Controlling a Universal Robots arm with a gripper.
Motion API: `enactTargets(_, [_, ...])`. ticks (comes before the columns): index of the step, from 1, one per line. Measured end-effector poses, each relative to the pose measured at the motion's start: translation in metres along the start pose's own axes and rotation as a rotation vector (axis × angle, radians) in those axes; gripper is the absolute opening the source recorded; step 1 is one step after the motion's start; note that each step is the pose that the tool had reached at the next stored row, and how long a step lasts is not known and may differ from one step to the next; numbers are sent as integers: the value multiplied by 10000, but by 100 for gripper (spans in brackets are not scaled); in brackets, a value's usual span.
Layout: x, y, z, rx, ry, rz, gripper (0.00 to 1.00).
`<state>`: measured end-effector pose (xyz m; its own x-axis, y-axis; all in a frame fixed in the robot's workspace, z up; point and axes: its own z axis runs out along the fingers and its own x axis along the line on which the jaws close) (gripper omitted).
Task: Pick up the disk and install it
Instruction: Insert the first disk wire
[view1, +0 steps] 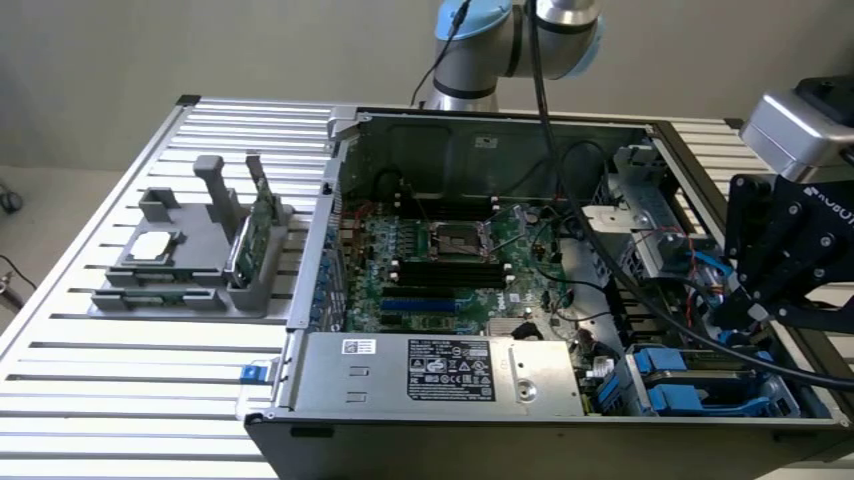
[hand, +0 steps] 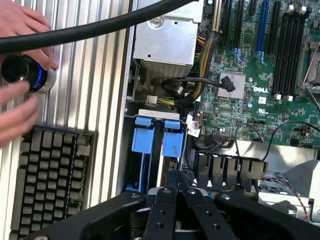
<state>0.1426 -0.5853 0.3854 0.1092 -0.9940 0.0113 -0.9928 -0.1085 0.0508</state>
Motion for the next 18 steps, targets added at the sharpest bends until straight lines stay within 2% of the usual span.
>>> enactTargets(3, [0,0,-2,0,0,0,18])
enactTargets(4, [0,0,-1,0,0,0,25])
enactTargets(8, [0,0,-2,0,-3,41,25])
enactTargets(18, [0,1,-1,-15,-87,1497,25])
